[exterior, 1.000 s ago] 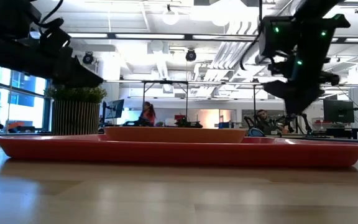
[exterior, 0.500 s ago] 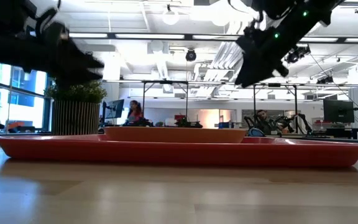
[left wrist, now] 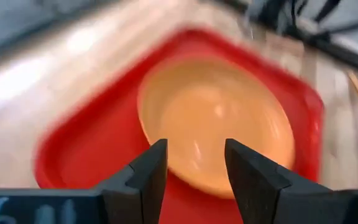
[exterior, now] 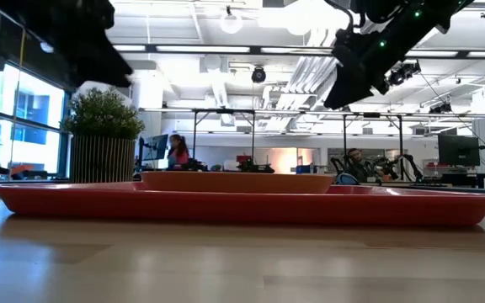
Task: Pick and place plate/cup/fork/spoon on tray
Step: Put the orange cup on the red table tray to the top left of the orange plate
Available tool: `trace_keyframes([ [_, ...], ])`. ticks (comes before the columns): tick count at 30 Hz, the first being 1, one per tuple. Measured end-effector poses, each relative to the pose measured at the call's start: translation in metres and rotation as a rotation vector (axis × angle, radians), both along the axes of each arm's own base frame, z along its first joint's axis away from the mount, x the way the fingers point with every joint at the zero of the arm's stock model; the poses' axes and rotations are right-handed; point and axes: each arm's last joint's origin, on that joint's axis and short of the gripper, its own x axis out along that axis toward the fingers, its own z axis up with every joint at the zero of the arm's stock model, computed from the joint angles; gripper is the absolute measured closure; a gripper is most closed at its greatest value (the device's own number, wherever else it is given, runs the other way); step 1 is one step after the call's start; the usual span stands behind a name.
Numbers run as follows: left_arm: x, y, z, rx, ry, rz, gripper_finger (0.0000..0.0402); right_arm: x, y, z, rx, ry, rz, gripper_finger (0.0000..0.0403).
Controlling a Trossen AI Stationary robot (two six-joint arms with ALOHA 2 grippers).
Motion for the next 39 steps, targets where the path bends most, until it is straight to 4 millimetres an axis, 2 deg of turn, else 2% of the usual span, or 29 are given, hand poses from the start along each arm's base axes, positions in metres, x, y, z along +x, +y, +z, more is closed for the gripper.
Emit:
trace_keyframes([
  [7,0.004,-0.026,0.021,-0.14,0.216,-0.131,0.0254,0.001,-0.007,0.006,-0.104,-0.002,0.042,0.0275],
  [12,-0.001,-0.042,0.028,-0.202,0.406,-0.252,0.0255,-0.002,-0.016,0.005,-0.078,0.012,0.07,0.0275],
  [17,0.001,-0.052,0.011,-0.138,0.586,-0.24,0.0255,-0.002,-0.019,0.006,-0.117,0.024,0.07,0.0275],
  [20,0.008,-0.059,0.001,-0.112,0.665,-0.286,0.0255,0.007,-0.023,0.012,-0.195,-0.044,0.068,0.0275],
  [22,0.012,-0.062,-0.003,-0.116,0.694,-0.299,0.0255,0.011,-0.023,0.015,-0.21,-0.092,0.126,0.0275],
  [27,0.018,-0.07,0.001,-0.164,0.728,-0.357,0.0255,0.016,-0.017,0.016,-0.042,-0.225,0.301,0.0275],
  [30,0.016,-0.074,0.008,-0.17,0.737,-0.382,0.0255,0.026,-0.009,0.008,0.05,-0.229,0.413,0.0275],
  [33,0.009,-0.074,0.01,-0.218,0.824,-0.402,0.0255,0.042,0.001,-0.007,0.069,-0.194,0.409,0.0275],
  [39,-0.005,-0.079,0.012,-0.49,0.991,-0.38,0.0255,0.073,0.015,-0.043,0.082,-0.132,0.421,0.0275],
])
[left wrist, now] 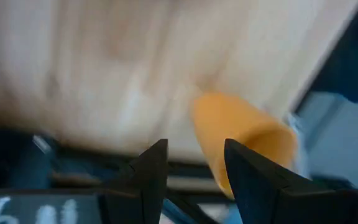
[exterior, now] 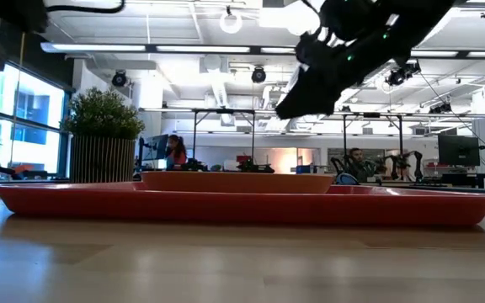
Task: Pick and place plate/cup/fork/spoon on tray
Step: Put the orange cup on the red table tray to the top left of the orange plate
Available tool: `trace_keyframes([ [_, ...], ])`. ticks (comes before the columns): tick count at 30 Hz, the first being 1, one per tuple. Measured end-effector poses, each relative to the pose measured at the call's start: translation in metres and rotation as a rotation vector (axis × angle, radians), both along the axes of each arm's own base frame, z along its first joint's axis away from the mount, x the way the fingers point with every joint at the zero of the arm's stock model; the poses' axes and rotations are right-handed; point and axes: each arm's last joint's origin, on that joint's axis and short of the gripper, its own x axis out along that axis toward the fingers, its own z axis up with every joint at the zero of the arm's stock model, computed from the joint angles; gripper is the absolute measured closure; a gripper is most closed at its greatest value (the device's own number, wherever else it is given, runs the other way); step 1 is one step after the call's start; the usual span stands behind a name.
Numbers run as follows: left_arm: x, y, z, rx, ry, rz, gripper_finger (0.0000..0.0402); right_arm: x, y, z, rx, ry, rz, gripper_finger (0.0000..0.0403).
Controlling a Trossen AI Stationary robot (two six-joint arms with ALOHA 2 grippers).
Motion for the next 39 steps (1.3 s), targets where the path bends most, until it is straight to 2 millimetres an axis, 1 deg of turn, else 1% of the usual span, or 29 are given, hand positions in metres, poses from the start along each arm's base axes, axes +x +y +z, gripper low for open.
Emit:
trace_keyframes([
  [4,-0.007,-0.009,0.002,-0.03,0.045,0.062,0.0255,0.013,0.003,-0.019,0.003,0.012,0.028,0.0275],
  [9,-0.015,-0.024,0.001,0.022,0.026,0.08,0.0255,0.014,0.003,-0.024,0.02,0.035,0.029,0.0275],
  [14,-0.023,-0.037,0.0,0.073,-0.012,0.081,0.0255,0.012,0.006,-0.017,0.016,0.017,0.037,0.0275],
  [19,-0.031,-0.047,-0.002,0.097,-0.053,0.073,0.0255,0.002,0.015,-0.005,0.009,0.038,0.049,0.0275],
  [23,-0.037,-0.05,-0.014,0.135,-0.06,0.044,0.0255,-0.009,0.022,0.006,-0.038,0.068,0.002,0.0275],
  [29,-0.038,-0.055,-0.035,0.103,-0.094,0.012,0.0255,-0.027,0.033,0.022,-0.107,0.096,-0.061,0.0275],
  [31,-0.037,-0.055,-0.036,0.097,-0.105,-0.008,0.0256,-0.031,0.035,0.024,-0.131,0.106,-0.083,0.0275],
  [35,-0.037,-0.054,-0.036,0.09,-0.099,-0.008,0.0276,-0.036,0.039,0.027,-0.145,0.113,-0.114,0.0275],
  [39,-0.037,-0.055,-0.032,0.063,-0.099,0.01,0.0303,-0.037,0.042,0.027,-0.141,0.123,-0.111,0.0275],
])
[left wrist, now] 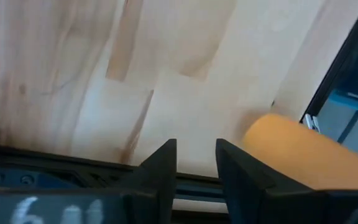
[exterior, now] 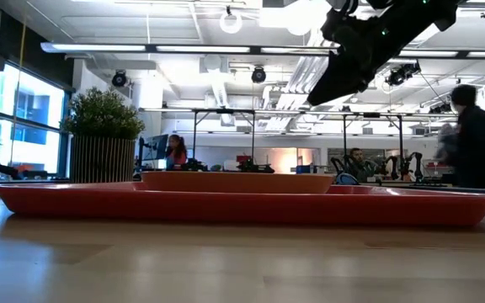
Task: Pick and place plate/cup/fork/spoon on tray
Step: Put the orange cup on the red table tray to the top left of the orange plate
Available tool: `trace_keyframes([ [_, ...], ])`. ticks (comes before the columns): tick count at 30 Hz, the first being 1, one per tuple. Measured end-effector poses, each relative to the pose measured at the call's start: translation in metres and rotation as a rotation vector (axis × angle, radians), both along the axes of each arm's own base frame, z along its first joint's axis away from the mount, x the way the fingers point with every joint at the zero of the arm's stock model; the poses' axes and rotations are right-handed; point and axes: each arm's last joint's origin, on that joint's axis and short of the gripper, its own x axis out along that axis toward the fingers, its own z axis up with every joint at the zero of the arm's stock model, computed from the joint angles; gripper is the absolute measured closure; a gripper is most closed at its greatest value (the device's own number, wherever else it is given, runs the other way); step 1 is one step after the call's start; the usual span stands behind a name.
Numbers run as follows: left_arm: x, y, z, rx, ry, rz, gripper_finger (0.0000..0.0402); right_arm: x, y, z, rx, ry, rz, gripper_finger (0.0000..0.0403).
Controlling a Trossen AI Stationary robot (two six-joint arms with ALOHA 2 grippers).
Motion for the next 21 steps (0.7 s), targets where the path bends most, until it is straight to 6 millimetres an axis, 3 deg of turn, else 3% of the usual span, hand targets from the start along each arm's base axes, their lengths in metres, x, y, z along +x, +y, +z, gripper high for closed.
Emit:
trace_keyframes([
  [10,0.0027,-0.0033,0.0017,-0.043,-0.024,0.025,0.0331,-0.0011,0.0017,-0.0011,-0.001,0.01,-0.023,0.0275],
  [21,0.0022,-0.0025,0.0014,-0.036,-0.009,0.063,0.0289,-0.0015,0.0016,-0.0016,0.004,0.013,-0.029,0.0275],
])
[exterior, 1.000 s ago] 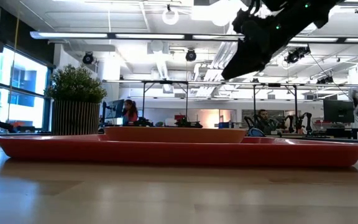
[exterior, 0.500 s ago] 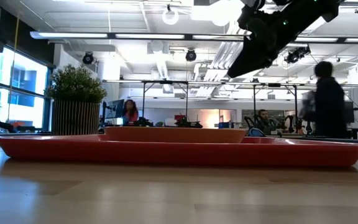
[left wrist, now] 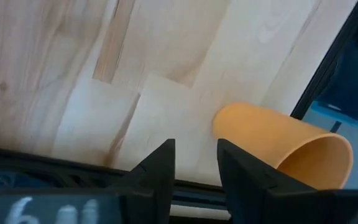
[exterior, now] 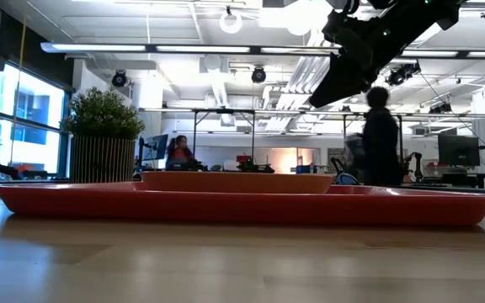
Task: Pick and place plate/cup/fork/spoon on tray
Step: Put the orange cup on the red table tray to the top left of the orange plate
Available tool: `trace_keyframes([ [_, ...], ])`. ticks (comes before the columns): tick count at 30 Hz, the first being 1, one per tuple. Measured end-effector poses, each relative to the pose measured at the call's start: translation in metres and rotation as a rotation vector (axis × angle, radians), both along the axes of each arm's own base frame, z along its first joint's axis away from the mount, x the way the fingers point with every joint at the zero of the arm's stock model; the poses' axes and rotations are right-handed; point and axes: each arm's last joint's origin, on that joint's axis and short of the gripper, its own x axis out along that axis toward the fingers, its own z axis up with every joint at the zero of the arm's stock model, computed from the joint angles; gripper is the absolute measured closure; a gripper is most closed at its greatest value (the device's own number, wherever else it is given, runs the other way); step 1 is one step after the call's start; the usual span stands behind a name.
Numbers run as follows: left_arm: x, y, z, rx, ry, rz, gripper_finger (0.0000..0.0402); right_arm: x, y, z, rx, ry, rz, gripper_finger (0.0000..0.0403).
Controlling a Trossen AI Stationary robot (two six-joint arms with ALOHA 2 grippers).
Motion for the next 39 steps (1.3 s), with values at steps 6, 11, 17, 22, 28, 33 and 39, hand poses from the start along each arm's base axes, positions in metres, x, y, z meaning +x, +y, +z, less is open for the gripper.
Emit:
trace_keyframes([
  [6,0.003,-0.002,0.012,-0.113,0.108,0.071,0.0289,0.0,0.0,0.0,0.031,-0.016,-0.024,0.0275],
  [11,0.01,-0.006,0.035,-0.117,-0.04,0.032,0.0295,0.0,0.003,0.0,0.055,-0.029,-0.031,0.0275],
  [17,0.014,-0.006,0.041,-0.002,-0.226,0.03,0.0296,0.003,0.009,0.004,0.048,-0.073,0.008,0.0275],
  [22,0.016,-0.014,0.037,-0.041,-0.176,0.04,0.0296,0.005,0.013,0.007,0.068,-0.118,0.029,0.0275],
  [28,0.02,-0.034,0.032,-0.154,-0.125,0.0,0.0296,0.007,0.019,0.01,0.091,-0.148,0.064,0.0275],
  [33,0.018,-0.043,0.021,-0.115,-0.084,-0.015,0.0296,0.009,0.022,0.013,0.104,-0.189,0.067,0.0275],
  [39,0.028,-0.043,0.019,-0.085,-0.156,0.026,0.0271,0.009,0.022,0.015,0.114,-0.215,0.062,0.0275],
])
